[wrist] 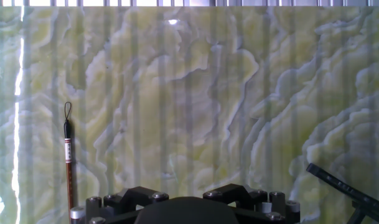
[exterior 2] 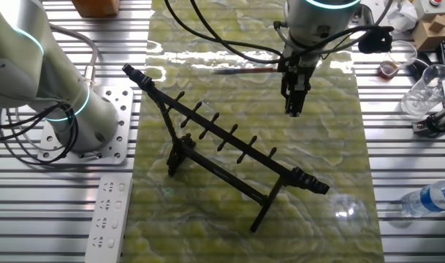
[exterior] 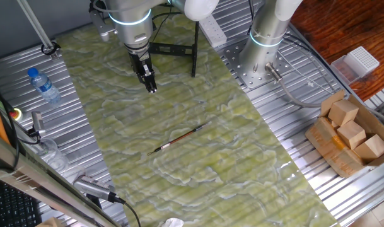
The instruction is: Place the brush on the pen rack
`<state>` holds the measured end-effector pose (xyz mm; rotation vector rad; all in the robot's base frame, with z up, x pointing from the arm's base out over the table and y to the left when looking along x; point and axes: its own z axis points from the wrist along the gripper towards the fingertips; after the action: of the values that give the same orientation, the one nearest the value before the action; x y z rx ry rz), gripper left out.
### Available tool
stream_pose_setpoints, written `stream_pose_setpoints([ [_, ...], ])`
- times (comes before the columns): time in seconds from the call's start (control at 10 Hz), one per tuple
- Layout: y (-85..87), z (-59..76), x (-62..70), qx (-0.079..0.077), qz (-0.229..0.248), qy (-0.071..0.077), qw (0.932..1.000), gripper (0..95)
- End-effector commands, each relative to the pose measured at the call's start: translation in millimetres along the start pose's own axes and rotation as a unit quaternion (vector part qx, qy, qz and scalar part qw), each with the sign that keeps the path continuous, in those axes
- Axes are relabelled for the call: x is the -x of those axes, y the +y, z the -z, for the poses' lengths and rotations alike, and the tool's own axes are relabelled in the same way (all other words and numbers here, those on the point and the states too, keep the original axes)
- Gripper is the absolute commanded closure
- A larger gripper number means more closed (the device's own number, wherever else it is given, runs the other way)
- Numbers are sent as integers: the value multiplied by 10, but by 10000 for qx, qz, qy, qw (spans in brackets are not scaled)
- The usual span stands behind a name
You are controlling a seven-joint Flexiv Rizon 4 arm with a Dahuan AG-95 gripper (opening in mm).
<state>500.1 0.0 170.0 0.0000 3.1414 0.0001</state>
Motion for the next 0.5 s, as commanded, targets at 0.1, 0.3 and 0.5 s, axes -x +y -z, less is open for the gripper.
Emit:
stream_pose_setpoints([
  [0.1,0,0,-1,0,0,1,10000,0],
  [0.3,-1,-5,-1,159,519,-312,9980,950],
  [0.5,-1,-5,-1,96,528,-307,9981,950],
])
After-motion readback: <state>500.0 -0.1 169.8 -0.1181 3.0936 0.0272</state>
